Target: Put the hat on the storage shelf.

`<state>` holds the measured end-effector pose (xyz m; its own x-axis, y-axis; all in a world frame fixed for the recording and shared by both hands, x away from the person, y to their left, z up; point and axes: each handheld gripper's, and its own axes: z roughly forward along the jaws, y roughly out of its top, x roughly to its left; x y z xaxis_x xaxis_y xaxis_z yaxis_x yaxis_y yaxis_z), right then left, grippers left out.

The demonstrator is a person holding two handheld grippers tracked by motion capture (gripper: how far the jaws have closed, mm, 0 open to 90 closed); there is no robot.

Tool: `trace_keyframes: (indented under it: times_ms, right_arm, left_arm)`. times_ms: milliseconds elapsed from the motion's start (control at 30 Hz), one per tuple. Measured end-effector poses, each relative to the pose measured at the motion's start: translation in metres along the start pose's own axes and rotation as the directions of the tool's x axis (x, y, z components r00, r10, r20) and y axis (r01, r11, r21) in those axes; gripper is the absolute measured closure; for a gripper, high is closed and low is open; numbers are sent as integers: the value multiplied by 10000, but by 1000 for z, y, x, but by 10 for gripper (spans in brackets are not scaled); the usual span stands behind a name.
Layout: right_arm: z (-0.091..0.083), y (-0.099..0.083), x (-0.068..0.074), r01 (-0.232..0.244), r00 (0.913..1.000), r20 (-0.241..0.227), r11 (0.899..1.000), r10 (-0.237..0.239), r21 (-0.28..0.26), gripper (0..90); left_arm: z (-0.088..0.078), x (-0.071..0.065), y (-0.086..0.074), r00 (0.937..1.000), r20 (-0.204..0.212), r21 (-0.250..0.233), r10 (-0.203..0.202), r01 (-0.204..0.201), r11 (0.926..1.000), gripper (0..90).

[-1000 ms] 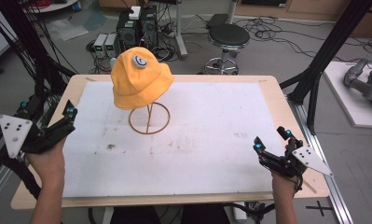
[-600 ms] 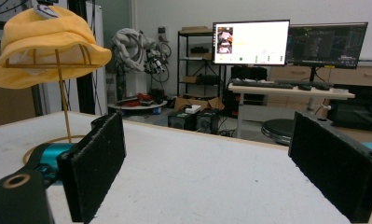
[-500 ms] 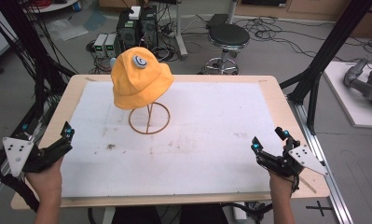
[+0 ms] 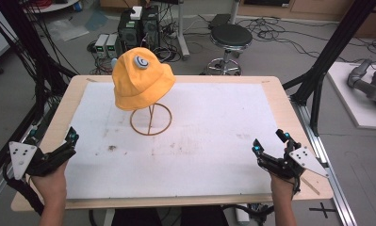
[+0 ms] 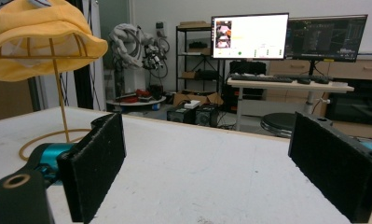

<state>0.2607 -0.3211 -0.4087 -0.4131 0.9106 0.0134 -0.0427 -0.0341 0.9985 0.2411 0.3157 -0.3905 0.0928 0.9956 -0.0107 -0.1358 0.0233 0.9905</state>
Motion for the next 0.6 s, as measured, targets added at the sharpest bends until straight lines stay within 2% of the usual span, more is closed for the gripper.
trace_keyframes:
  times_ms: [100, 367, 600]
  right_arm:
    - [1, -2, 1, -27, 10000, -62, 10000, 28, 33, 107]
    - [-1, -1, 0, -4, 10000, -17, 10000, 4, 43, 107]
    - [-4, 0, 3, 49, 10000, 18, 10000, -49, -22, 107]
  left_arm:
    - [0, 2, -2, 10000, -4, 61, -6, 6, 10000, 128]
    - [-2, 3, -4, 9992, 47, -6, -391, 391, 9992, 128]
    - [-3, 4, -5, 9989, -18, 55, -466, 466, 9989, 128]
